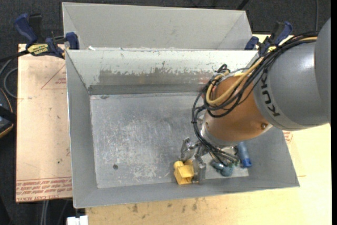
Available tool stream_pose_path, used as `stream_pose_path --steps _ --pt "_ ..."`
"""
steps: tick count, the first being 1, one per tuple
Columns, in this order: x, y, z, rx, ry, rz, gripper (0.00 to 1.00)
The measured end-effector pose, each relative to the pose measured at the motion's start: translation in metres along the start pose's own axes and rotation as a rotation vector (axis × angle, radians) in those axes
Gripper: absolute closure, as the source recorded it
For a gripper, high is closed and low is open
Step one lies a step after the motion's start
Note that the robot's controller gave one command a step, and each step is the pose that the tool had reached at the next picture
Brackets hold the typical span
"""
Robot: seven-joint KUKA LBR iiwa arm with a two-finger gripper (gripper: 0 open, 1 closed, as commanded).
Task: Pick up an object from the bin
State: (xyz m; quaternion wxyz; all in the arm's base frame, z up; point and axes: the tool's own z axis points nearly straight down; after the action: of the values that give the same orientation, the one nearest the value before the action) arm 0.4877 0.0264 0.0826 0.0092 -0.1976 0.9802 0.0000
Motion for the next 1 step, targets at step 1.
stream_pose_path --steps 1 --pt "-0.0137 0.0008 -0.0867 -0.001 0.007 0.007 1.0"
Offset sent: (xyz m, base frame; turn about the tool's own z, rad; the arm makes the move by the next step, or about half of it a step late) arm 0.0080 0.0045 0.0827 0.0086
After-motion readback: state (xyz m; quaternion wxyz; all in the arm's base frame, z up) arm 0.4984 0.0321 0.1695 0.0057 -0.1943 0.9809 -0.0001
